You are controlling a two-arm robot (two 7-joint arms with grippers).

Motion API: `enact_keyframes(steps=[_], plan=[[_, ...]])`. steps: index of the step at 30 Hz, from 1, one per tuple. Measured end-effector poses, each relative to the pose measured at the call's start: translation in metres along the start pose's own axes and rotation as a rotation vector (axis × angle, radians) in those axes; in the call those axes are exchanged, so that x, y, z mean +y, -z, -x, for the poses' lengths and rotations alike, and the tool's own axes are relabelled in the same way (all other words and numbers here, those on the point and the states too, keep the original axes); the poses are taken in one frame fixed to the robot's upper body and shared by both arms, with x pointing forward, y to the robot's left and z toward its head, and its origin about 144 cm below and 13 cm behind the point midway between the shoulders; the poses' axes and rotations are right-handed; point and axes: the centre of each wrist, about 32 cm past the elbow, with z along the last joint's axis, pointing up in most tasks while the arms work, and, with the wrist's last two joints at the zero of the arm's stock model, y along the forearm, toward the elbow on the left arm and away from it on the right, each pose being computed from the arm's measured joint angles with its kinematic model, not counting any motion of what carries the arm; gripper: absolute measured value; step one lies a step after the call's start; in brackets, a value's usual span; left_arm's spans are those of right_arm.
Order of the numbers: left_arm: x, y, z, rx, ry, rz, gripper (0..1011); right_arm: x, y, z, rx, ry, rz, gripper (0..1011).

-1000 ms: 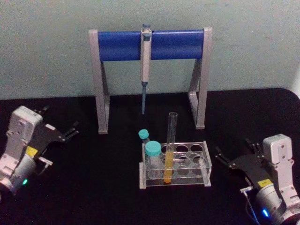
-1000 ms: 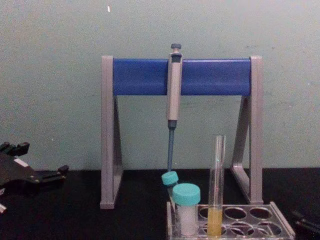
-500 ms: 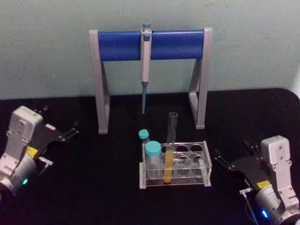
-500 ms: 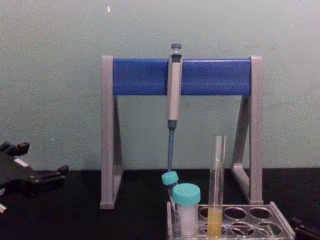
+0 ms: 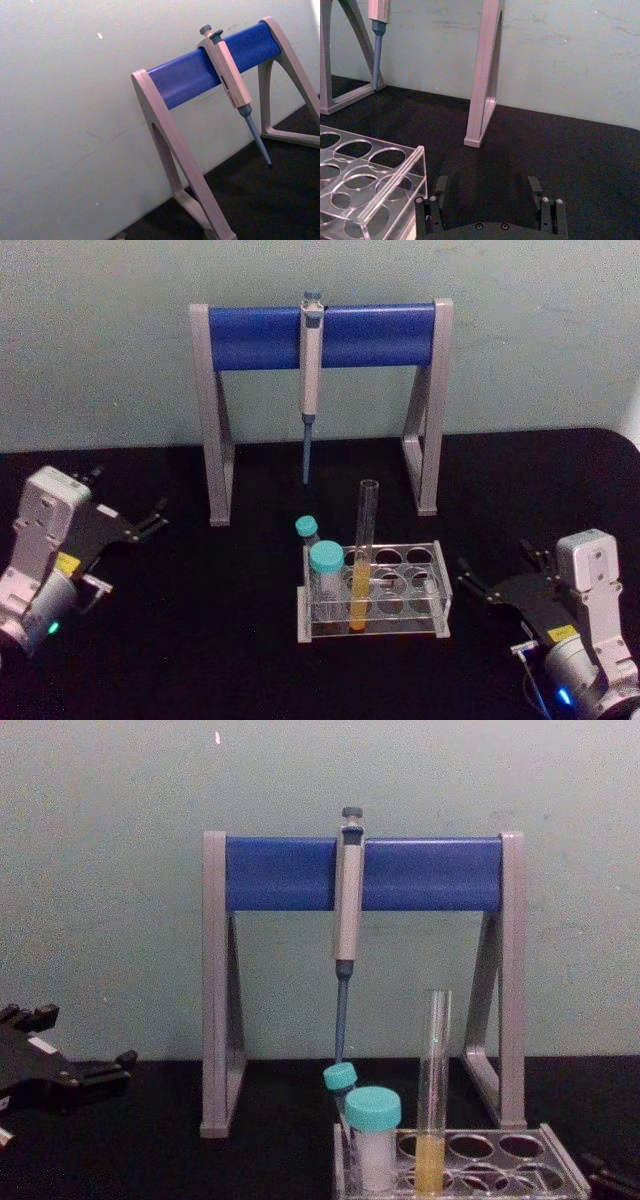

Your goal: Pick up the test tube from the test tube rack, shake it, then place it back into the test tube rack.

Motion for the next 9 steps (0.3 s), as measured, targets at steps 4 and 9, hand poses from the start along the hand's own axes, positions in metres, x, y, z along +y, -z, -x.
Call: enact_keyframes(steps=[4,9], plan=[[0.0000,0.0000,0.0000,0.000,0.000,0.000,1001,0.0000,-0.0001,0.0000,0.000,0.000,0.000,1000],[0.0000,0.0000,0.0000,0.000,0.000,0.000,1001,0.0000,-0.0002,0.0000,0.000,0.000,-0.001,1000]])
